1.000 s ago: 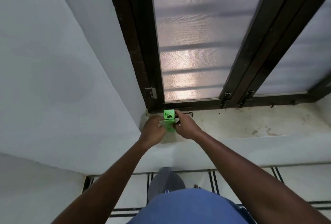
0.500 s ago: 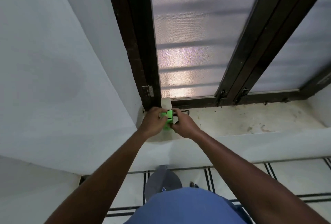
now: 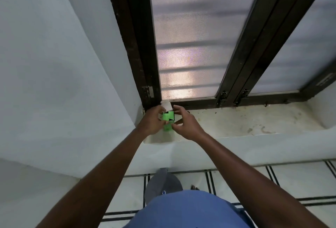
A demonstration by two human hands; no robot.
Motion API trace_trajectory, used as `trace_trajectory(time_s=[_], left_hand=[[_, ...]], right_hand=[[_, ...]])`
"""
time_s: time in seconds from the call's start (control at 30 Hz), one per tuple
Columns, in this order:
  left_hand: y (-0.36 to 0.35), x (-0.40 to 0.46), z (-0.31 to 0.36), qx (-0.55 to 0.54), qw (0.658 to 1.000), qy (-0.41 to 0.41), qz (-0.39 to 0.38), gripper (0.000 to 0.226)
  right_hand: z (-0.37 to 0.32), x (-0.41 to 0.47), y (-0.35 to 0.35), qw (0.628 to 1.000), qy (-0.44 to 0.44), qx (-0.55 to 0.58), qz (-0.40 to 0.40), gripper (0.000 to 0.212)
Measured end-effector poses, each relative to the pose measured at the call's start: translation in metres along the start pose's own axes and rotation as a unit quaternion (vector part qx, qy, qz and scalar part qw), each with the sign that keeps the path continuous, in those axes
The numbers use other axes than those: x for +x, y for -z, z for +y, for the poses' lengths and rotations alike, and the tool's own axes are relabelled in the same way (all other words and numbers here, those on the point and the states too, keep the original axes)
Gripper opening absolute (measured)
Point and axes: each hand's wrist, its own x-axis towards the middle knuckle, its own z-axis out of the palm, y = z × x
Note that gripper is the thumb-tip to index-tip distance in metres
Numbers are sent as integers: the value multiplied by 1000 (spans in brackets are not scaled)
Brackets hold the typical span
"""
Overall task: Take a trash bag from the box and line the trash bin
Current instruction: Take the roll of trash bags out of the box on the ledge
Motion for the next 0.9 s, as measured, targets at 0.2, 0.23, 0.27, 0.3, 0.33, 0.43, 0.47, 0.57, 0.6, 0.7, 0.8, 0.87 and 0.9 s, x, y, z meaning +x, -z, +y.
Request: trace_trajectory(time_s=[0.2,0.23,0.27,0.3,0.33,0.43,0.47,0.57,0.6,0.7,0.8,0.87,0.9], left_hand=[[-2,-6,-2,-36,999,-4,12,41],[-3,-7,-3,-39,999,-3,15,43],[-3,-8,-3,-46,999,3,18,45],[-4,-8,-4,-59,998,12,17,47],[-5,-8,-6,-74,997,21,16,48],[-7,-6,-10,-94,995,40,14,48],[-7,-6,-11,-94,994,46,12,48],[-9,-5,-15,-91,994,59,15,48],[-9,-5,-17,-89,994,61,16,48],[-10,-6,-19,-69,995,60,24,47],[-8,-11,-14,-42,997,57,30,41],[-9,-12,-15,-37,997,62,29,35],[-10,-12,-17,-37,997,65,30,33]], right_hand=[[-4,2,-2,999,-8,-5,33,68],[-6,3,-2,999,-8,-14,43,67],[-8,4,-3,998,-9,-25,53,68],[-10,5,-4,997,-10,-40,60,69],[-11,6,-5,996,-10,-56,65,70],[-15,8,-7,994,-1,-89,71,70],[-16,9,-8,993,1,-95,72,68],[-18,10,-9,993,-2,-80,84,60],[-17,10,-10,994,-5,-65,90,56],[-13,8,-10,994,-17,-22,107,43],[-4,5,-13,994,-13,-5,111,29],[0,4,-16,993,-9,-13,119,24],[0,2,-17,992,-11,-17,122,24]])
